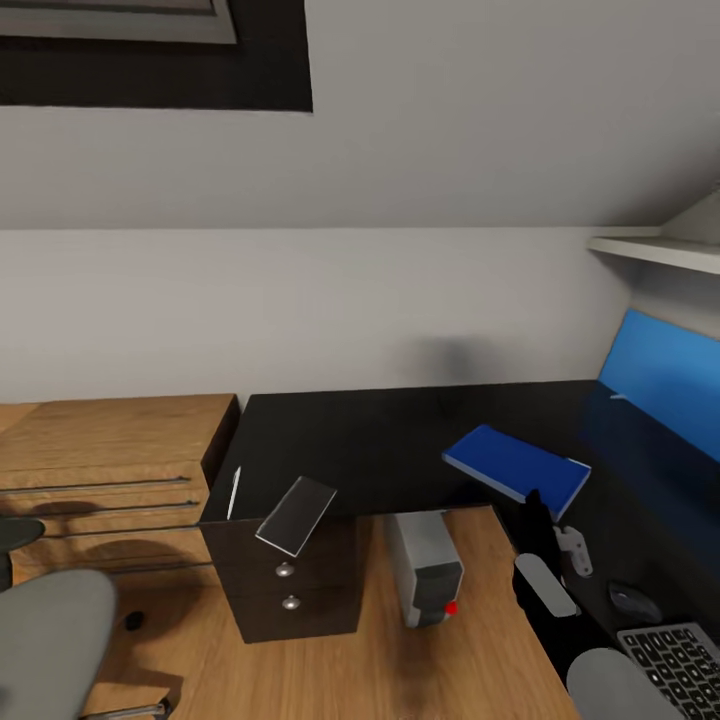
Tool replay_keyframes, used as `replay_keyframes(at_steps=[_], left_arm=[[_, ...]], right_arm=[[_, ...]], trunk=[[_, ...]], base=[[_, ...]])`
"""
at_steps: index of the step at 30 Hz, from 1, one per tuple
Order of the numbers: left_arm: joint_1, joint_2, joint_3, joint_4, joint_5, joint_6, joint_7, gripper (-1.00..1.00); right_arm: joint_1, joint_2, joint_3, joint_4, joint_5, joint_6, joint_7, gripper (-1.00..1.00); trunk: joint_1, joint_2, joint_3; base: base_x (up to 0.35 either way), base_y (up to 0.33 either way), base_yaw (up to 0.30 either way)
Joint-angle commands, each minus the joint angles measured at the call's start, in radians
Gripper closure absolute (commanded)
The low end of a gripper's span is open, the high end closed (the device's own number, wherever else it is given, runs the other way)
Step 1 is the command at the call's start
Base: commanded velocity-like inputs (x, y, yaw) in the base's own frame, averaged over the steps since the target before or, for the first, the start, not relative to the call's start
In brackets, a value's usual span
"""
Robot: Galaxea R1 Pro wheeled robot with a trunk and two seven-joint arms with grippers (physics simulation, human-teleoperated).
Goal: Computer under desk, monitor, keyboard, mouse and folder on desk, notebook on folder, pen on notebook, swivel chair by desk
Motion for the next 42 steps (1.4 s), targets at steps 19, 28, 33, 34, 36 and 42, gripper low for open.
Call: replay_keyframes(at_steps=[19,28,33,34,36,42], left_arm=[[-0.001,0.002,-0.006,-0.001,0.011,-0.009,0.007,-1.0],[-0.001,0.002,-0.006,-0.002,0.011,-0.01,0.007,-1.0],[-0.001,0.002,-0.006,-0.002,0.011,-0.01,0.006,-1.0],[-0.001,0.002,-0.006,-0.002,0.011,-0.01,0.006,-1.0],[-0.001,0.002,-0.006,-0.002,0.011,-0.009,0.006,-1.0],[-0.001,0.002,-0.006,-0.002,0.011,-0.009,0.006,-1.0]], right_arm=[[-0.001,0.016,-0.078,0.038,-0.18,-0.047,-0.008,1.0],[-0.001,0.017,-0.086,0.038,-0.226,-0.059,-0.005,1.0],[-0.001,0.016,-0.087,0.038,-0.225,-0.058,-0.006,1.0],[-0.001,0.016,-0.088,0.038,-0.225,-0.058,-0.006,1.0],[-0.001,0.016,-0.09,0.038,-0.226,-0.059,-0.006,1.0],[-0.001,0.017,-0.091,0.038,-0.226,-0.067,-0.007,1.0]], trunk=[[0.0,-0.001,-0.011],[0.0,-0.001,-0.011],[0.0,-0.001,-0.011],[0.0,-0.001,-0.011],[0.0,-0.001,-0.011],[0.0,-0.001,-0.011]], base=[[0.0,0.0,-0.082],[0.061,0.0,0.0],[0.3,0.0,0.0],[0.322,-0.005,0.0],[0.297,-0.034,0.0],[0.1,-0.024,0.0]])
